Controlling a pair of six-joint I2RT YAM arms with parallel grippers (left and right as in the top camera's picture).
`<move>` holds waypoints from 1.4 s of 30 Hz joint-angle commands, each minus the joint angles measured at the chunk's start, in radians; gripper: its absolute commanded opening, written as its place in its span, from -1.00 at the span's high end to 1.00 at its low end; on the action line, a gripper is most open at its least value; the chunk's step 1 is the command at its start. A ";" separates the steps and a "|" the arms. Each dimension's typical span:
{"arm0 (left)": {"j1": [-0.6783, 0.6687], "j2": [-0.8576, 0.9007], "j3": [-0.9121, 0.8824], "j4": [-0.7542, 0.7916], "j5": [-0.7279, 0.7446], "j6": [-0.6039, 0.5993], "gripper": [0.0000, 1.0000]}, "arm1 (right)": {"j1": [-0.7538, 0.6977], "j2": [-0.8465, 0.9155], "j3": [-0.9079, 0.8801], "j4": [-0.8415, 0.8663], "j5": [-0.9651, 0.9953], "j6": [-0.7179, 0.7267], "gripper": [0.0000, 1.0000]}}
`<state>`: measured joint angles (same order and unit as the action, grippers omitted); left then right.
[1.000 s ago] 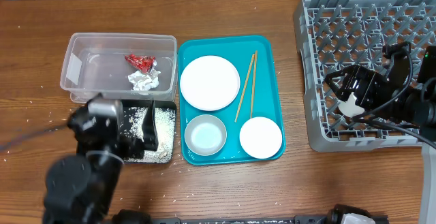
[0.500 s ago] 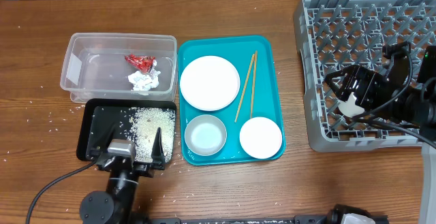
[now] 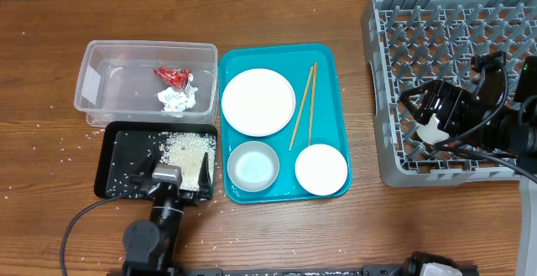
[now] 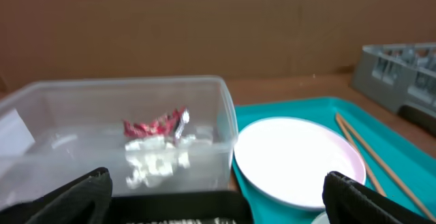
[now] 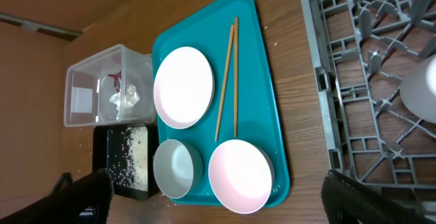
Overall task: Sort waste into correct bins and load items into the dishwasher
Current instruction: 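Withdraw the left gripper to rest over the black tray, then reach the right gripper to the chopsticks and grasp one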
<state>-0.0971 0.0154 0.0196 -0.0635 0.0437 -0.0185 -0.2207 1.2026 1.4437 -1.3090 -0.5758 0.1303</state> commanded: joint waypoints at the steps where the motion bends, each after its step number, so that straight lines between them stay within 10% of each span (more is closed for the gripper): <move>1: 0.010 -0.012 -0.015 0.003 0.024 0.016 -1.00 | 0.005 -0.006 0.022 0.006 -0.001 -0.004 -1.00; 30: 0.014 -0.011 -0.015 -0.008 0.024 0.016 -1.00 | 0.010 -0.003 0.022 0.140 -0.093 0.028 -1.00; 42: 0.014 -0.011 -0.015 -0.008 0.024 0.016 -1.00 | 0.589 0.154 0.009 0.048 0.451 0.193 -0.71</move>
<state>-0.0898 0.0154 0.0086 -0.0708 0.0536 -0.0185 0.2813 1.3132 1.4441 -1.2675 -0.3721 0.2260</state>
